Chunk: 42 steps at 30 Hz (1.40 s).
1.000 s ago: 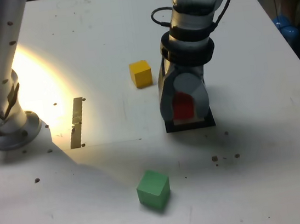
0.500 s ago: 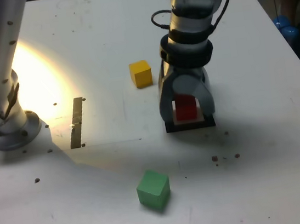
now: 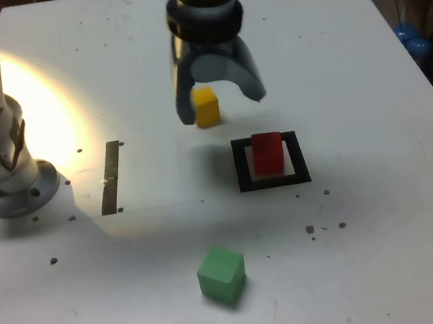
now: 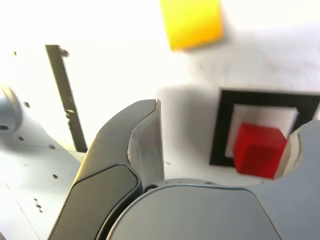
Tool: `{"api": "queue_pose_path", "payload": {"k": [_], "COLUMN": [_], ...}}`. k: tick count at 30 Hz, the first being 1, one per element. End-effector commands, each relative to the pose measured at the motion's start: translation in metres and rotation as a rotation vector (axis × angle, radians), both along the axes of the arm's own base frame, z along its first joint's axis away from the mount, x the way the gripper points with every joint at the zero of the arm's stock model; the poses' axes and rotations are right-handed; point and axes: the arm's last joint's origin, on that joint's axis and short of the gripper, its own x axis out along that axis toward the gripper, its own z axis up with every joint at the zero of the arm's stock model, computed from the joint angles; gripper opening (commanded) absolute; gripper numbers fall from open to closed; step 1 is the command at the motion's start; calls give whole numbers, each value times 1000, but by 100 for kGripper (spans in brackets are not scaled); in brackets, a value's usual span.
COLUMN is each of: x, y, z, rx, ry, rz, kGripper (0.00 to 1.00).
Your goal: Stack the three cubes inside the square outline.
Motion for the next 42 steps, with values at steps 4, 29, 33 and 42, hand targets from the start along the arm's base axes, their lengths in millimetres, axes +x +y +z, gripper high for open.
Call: {"api": "queue_pose_path", "payload": {"k": [4,29,33,42], "x": [-16,7,9,11], "y": [21,69,71,72], "z": [0,-60,-60,-59], "rx": [-2,-62,-64,-48], "ry": [12,115,117,100], "rz": [33,79,86,89], "kGripper": [99,84,63,31]}}
